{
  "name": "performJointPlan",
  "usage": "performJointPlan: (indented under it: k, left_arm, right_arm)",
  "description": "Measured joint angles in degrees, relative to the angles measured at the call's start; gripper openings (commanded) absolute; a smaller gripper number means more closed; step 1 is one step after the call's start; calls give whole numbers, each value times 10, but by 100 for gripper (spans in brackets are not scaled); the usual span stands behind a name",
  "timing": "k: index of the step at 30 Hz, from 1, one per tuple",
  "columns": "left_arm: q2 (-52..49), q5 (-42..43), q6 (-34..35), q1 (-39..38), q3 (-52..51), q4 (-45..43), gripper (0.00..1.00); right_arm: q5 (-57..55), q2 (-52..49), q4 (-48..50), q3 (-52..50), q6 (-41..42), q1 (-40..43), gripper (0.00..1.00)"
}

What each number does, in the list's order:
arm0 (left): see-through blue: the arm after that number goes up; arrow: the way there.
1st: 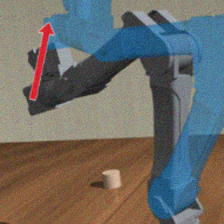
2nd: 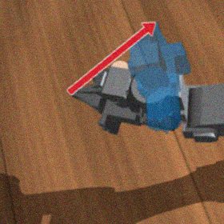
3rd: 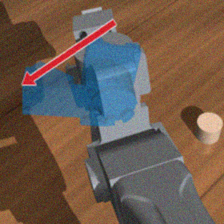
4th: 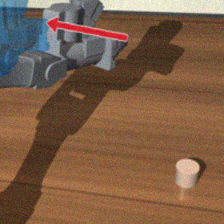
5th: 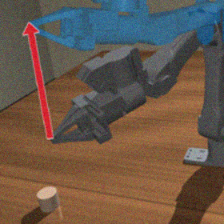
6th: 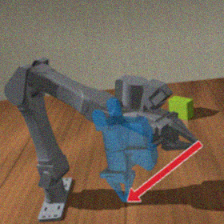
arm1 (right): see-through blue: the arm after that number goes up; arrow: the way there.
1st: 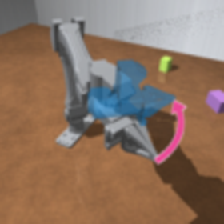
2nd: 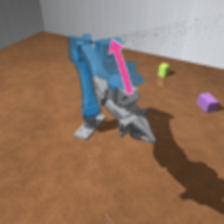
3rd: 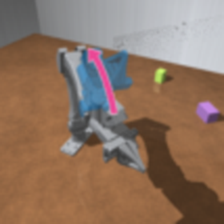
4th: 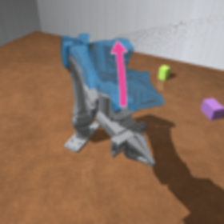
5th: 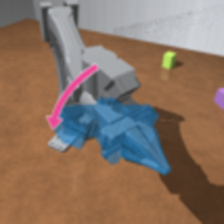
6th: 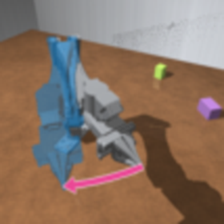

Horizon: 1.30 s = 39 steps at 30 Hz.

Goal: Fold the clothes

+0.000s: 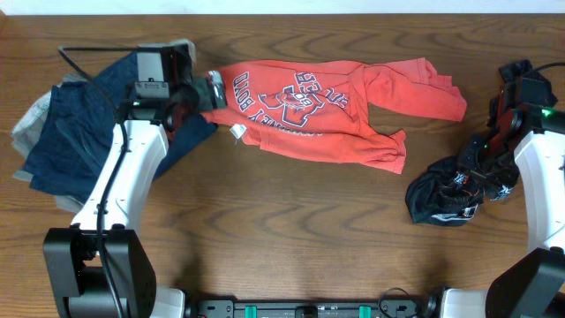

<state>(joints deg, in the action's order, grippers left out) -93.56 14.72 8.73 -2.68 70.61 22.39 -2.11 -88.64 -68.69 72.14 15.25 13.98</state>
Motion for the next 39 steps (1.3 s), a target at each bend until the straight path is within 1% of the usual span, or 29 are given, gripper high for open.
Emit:
performJointPlan:
  k: [3, 5, 9, 12, 17, 20, 22, 24, 27, 28, 31, 34, 36, 37, 39]
  left_arm:
    - [0, 43, 4, -22, -1, 58, 98]
    - [0, 66, 10, -44, -3, 78, 98]
    - [-1, 96, 36, -113, -15, 71, 98]
    - [-15, 108, 50, -173, -19, 36, 98]
    - [-76, 119, 65, -260, -20, -65, 98]
    - [-119, 121, 84, -292, -21, -120, 98]
    - [-143, 121, 99, -306, -21, -138, 98]
    - [-166, 121, 112, -320, -22, -161, 98]
    - [-192, 121, 128, -336, -22, -180, 98]
    - [-199, 121, 132, -341, -22, -184, 98]
    - [-214, 120, 138, -355, -22, -192, 98]
    - [-216, 119, 138, -362, -22, -193, 99]
    - [-216, 118, 139, -362, -18, -178, 90]
    - [-216, 113, 138, -361, -15, -163, 81]
    - [-216, 106, 139, -358, -10, -129, 60]
  right_arm:
    - [33, 0, 21, -2, -51, 0, 28]
    - [63, 0, 34, -9, -84, 0, 25]
    - [101, 0, 70, -40, -113, 0, 25]
    - [120, 0, 120, -82, -121, 0, 25]
    - [141, 0, 229, -167, -128, 0, 24]
    - [145, 0, 303, -214, -124, 0, 27]
    - [144, 0, 341, -239, -119, 0, 30]
    - [133, 0, 376, -260, -111, 0, 28]
    - [68, 0, 381, -281, -74, 6, 30]
    - [37, 0, 373, -286, -57, 13, 32]
    - [-47, 0, 342, -292, -10, 48, 33]
    - [-120, 0, 303, -292, 51, 115, 35]
    - [-143, 0, 290, -292, 81, 164, 36]
    - [-149, 0, 287, -292, 93, 193, 36]
    - [-143, 0, 286, -292, 108, 235, 39]
